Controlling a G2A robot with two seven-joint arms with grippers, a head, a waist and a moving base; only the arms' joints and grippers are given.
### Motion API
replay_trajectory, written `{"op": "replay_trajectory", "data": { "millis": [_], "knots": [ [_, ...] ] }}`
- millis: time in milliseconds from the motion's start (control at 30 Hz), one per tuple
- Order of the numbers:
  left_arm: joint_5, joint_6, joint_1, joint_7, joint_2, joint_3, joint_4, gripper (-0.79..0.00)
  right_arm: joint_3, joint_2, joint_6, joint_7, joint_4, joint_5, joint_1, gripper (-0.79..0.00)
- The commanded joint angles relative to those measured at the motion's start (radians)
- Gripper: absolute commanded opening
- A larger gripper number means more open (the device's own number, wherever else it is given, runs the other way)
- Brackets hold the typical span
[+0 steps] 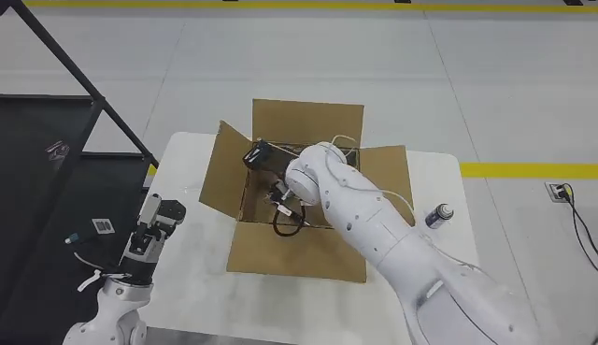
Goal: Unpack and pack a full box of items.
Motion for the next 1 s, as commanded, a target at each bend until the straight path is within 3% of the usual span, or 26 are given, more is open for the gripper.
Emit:
{"op": "replay_trajectory", "data": {
  "millis": [0, 300, 400, 733, 967],
  "knots": [
    [0.000, 0.000, 0.000, 0.000, 0.000, 0.000, 0.000, 0.000, 0.000, 0.000, 0.001, 0.000, -0.001, 0.000, -0.001, 0.000],
    [0.000, 0.000, 0.000, 0.000, 0.000, 0.000, 0.000, 0.000, 0.000, 0.000, 0.001, 0.000, -0.001, 0.000, -0.001, 0.000],
    [0.000, 0.000, 0.000, 0.000, 0.000, 0.000, 0.000, 0.000, -0.003, -0.003, 0.014, -0.048, 0.008, -0.009, -0.026, 0.000],
    [0.000, 0.000, 0.000, 0.000, 0.000, 0.000, 0.000, 0.000, -0.038, -0.074, 0.010, -0.262, 0.210, -0.037, -0.034, 0.000],
    [0.000, 0.000, 0.000, 0.000, 0.000, 0.000, 0.000, 0.000, -0.041, -0.120, 0.029, -0.304, 0.303, -0.028, -0.028, 0.000]
  ]
}}
